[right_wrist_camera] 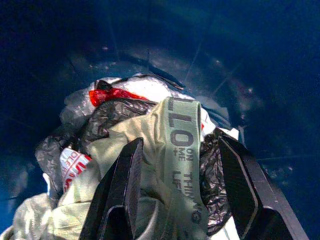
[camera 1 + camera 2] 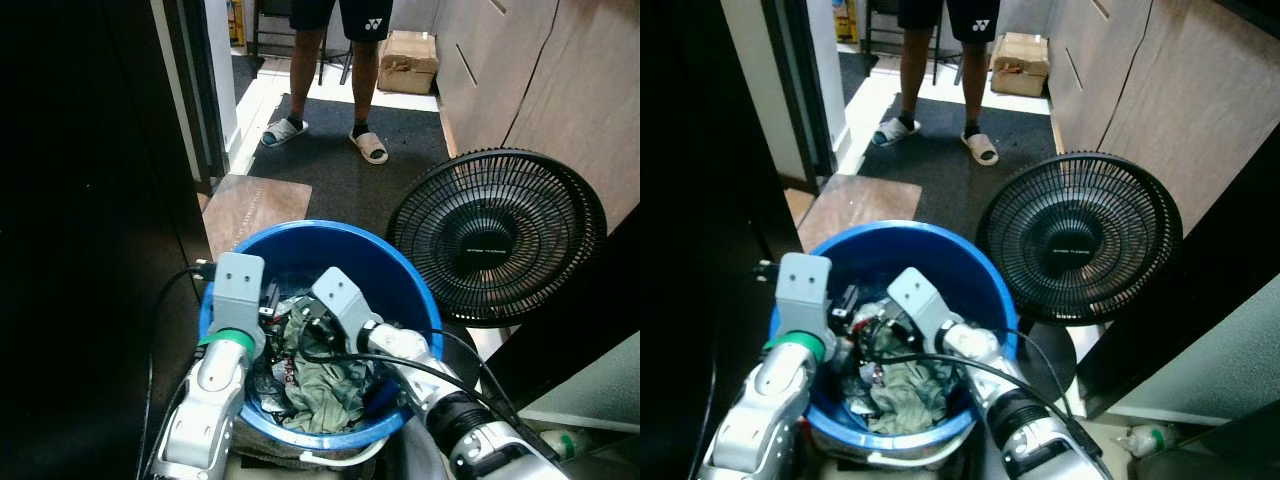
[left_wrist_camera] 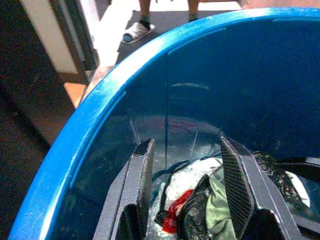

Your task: Clothes washing

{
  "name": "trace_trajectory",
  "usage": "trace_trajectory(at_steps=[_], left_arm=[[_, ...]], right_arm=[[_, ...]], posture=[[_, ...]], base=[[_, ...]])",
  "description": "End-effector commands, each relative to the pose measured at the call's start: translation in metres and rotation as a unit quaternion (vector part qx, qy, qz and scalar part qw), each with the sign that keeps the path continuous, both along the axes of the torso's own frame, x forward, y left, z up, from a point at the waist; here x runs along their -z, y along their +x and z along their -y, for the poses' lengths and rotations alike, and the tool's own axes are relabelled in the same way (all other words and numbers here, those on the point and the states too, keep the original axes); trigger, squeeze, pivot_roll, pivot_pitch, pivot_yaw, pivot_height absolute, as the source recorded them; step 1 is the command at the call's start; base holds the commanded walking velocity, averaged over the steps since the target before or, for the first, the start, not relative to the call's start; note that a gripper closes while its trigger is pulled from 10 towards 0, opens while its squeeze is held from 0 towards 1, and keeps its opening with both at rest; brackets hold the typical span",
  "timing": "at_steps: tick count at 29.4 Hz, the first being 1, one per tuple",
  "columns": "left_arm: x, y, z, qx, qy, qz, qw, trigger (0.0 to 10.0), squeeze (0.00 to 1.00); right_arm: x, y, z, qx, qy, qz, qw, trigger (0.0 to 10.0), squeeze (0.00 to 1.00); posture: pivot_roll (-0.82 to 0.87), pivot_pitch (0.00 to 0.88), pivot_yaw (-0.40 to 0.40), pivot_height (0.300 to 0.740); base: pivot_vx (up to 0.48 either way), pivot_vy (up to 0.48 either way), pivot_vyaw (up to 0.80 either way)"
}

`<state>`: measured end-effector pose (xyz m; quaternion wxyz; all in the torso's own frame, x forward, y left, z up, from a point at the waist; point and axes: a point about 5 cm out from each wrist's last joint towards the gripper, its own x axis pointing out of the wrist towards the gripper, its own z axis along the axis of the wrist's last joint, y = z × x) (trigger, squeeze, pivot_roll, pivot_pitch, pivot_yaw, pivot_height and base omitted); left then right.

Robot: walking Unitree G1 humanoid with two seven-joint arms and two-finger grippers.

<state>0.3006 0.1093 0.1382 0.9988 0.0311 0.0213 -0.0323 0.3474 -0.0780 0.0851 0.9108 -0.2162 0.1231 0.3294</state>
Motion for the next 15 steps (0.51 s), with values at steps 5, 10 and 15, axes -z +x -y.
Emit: trace_trajectory(at_steps=[5, 10, 15], left_arm=[[0.018, 0.002, -0.013, -0.017, 0.014, -0.042, 0.999, 10.0, 0.00], [0.017, 0.004, -0.011, -0.013, 0.015, -0.042, 0.999, 10.0, 0.00], [0.016, 0.004, -0.010, -0.011, 0.014, -0.041, 0.999, 10.0, 0.00]], right_arm=[[0.047, -0.021, 0.062, 0.069, -0.060, -0.084, 0.992, 10.0, 0.00], [0.055, -0.028, 0.064, 0.057, -0.049, -0.112, 0.991, 10.0, 0.00], [0.064, -0.038, 0.064, 0.048, -0.037, -0.139, 0.988, 10.0, 0.00]], posture=[[0.10, 0.134, -0.002, 0.487], [0.10, 0.131, 0.002, 0.487], [0.10, 0.134, 0.003, 0.487]], base=[[0.000, 0.000, 0.00], [0.000, 0.000, 0.00], [0.000, 0.000, 0.00]])
